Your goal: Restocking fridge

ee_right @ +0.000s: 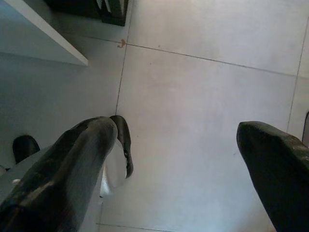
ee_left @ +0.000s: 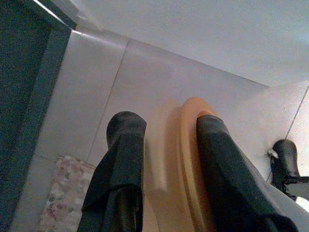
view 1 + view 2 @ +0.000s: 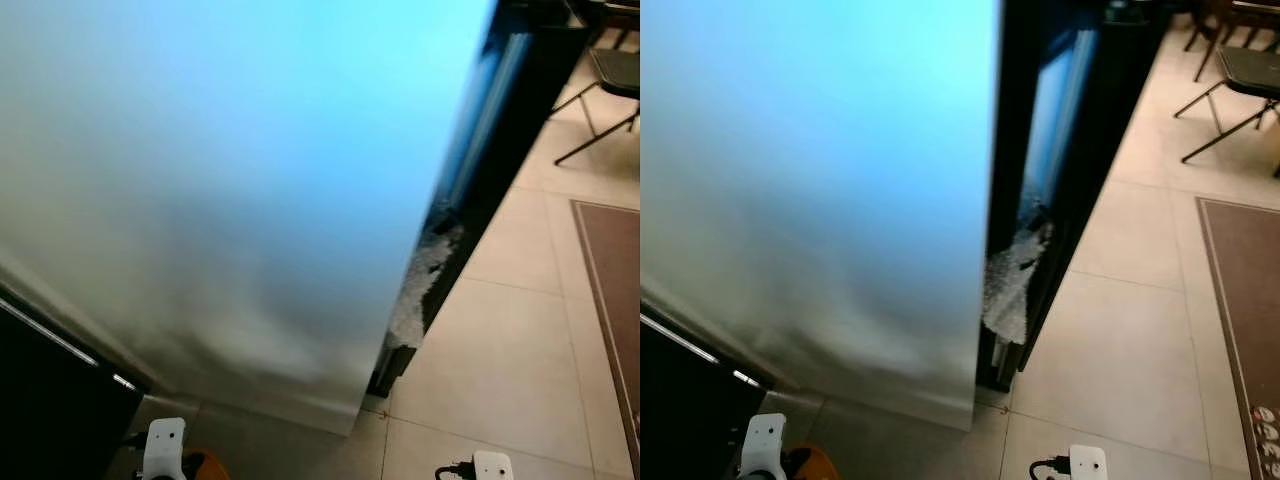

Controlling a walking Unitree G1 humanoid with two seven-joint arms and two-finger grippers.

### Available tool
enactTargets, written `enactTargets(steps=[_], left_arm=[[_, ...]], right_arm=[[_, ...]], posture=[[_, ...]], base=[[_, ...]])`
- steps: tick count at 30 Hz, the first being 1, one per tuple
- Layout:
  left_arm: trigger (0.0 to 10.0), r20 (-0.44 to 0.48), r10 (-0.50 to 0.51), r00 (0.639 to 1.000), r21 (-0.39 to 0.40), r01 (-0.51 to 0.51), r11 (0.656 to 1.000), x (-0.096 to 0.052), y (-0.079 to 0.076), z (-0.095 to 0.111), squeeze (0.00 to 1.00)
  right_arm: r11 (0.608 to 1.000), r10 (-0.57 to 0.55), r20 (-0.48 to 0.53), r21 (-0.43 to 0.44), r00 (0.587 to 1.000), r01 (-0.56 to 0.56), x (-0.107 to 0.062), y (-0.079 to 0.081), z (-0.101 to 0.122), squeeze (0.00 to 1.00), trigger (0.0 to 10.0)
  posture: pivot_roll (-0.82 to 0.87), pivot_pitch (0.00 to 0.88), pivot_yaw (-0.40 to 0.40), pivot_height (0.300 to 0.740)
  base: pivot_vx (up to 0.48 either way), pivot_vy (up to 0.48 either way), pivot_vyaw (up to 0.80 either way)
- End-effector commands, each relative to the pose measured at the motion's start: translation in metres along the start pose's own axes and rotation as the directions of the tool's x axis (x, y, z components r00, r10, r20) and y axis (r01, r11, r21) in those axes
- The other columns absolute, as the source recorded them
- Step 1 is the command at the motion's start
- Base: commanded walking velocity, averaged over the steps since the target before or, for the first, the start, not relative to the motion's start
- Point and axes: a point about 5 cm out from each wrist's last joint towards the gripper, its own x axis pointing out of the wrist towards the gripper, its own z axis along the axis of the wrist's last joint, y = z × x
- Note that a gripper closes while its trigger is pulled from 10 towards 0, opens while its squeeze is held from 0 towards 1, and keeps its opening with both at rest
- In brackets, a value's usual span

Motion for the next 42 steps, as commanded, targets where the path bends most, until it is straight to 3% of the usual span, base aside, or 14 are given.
enactTargets(steps=[1, 8, 18, 27, 33, 36, 42], left_arm=[[10.0, -0.085, -0.03, 0.996, -0.007, 0.03, 1.0, -0.005, -0.008, -0.024, 0.0], [10.0, -0.083, -0.015, 0.996, -0.007, 0.015, 1.0, -0.005, -0.007, -0.024, 0.0], [10.0, -0.077, -0.014, 0.997, -0.002, 0.013, 1.0, -0.004, -0.007, -0.022, 0.0], [10.0, -0.081, -0.012, 0.997, 0.0, 0.012, 1.0, -0.004, -0.007, -0.023, 0.0], [10.0, -0.085, -0.009, 0.996, -0.003, 0.009, 1.0, -0.005, -0.007, -0.024, 0.0], [10.0, -0.085, -0.01, 0.996, -0.004, 0.01, 1.0, -0.005, -0.007, -0.024, 0.0], [10.0, -0.08, -0.01, 0.997, -0.002, 0.01, 1.0, -0.004, -0.007, -0.022, 0.0]], right_arm=[[1.0, 0.004, -0.032, 0.006, 0.999, -0.003, -0.002, 0.001, -0.009, 0.0, 10.0], [1.0, 0.007, -0.037, 0.004, 0.999, -0.007, -0.002, 0.002, -0.01, 0.0, 10.0], [1.0, 0.009, -0.027, 0.008, 1.0, -0.009, -0.002, 0.003, -0.007, 0.0, 10.0], [0.999, -0.02, 0.127, 0.033, 0.992, 0.016, 0.005, 0.007, 0.03, 0.0, 10.0], [0.992, -0.097, 0.308, 0.107, 0.946, 0.067, 0.003, 0.001, 0.061, 0.0, 10.0], [0.983, -0.156, 0.399, 0.151, 0.903, 0.103, 0.0, -0.008, 0.077, 0.0, 10.0], [0.989, -0.146, 0.535, 0.097, 0.832, 0.111, -0.008, -0.009, 0.099, 0.0, 10.0]], posture=[[0.04, 0.131, 0.017, 0.74], [0.04, 0.132, 0.017, 0.74], [0.04, 0.134, 0.019, 0.74], [0.03, 0.132, 0.015, 0.74], [0.03, 0.132, 0.015, 0.74], [0.03, 0.13, 0.016, 0.74], [0.03, 0.129, 0.014, 0.74]], base=[[0.0, 0.0, -0.6], [0.0, -0.239, -0.75], [0.0, 0.0, 0.0], [0.0, 0.0, 0.0], [0.0, 0.0, 0.0], [0.0, 0.0, 0.0], [0.0, 0.0, 0.0]])
